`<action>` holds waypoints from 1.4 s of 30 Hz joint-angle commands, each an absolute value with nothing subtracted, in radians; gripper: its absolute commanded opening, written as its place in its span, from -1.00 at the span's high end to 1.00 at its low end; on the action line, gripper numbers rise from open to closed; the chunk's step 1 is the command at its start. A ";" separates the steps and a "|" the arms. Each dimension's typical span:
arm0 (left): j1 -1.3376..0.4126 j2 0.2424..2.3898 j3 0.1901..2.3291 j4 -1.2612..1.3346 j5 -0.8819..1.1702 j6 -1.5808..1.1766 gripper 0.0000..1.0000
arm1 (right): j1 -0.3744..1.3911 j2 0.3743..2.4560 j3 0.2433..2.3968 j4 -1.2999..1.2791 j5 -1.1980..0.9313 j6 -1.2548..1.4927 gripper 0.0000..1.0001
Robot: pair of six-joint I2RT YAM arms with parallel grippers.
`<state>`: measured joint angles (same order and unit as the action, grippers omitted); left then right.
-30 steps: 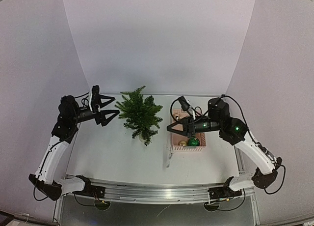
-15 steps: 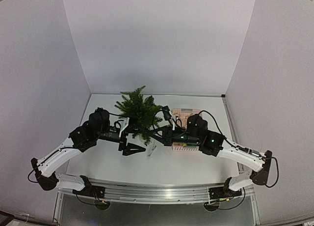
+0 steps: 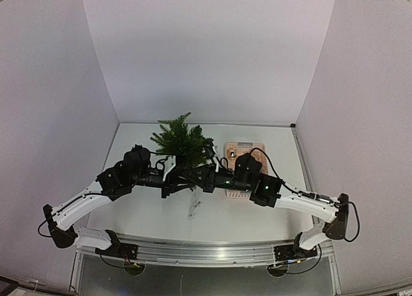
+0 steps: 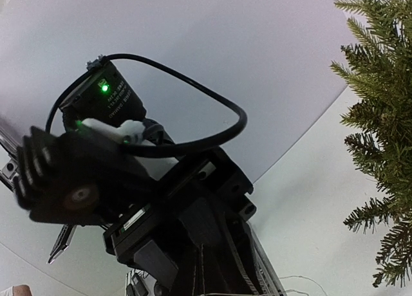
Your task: Decorate the small christmas tree
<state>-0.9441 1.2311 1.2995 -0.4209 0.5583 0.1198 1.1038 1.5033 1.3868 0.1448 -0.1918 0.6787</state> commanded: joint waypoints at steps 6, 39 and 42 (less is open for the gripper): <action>-0.949 1.171 1.293 -0.437 0.530 0.057 1.00 | 1.104 1.462 1.382 0.174 -0.142 0.655 0.95; -0.876 1.168 1.176 -0.159 0.462 -0.259 1.00 | 1.457 1.628 1.197 -0.057 0.215 -0.124 -0.78; -0.876 1.173 1.177 -0.169 0.468 -0.252 1.00 | 1.501 1.716 1.309 -0.203 0.240 -0.351 -0.85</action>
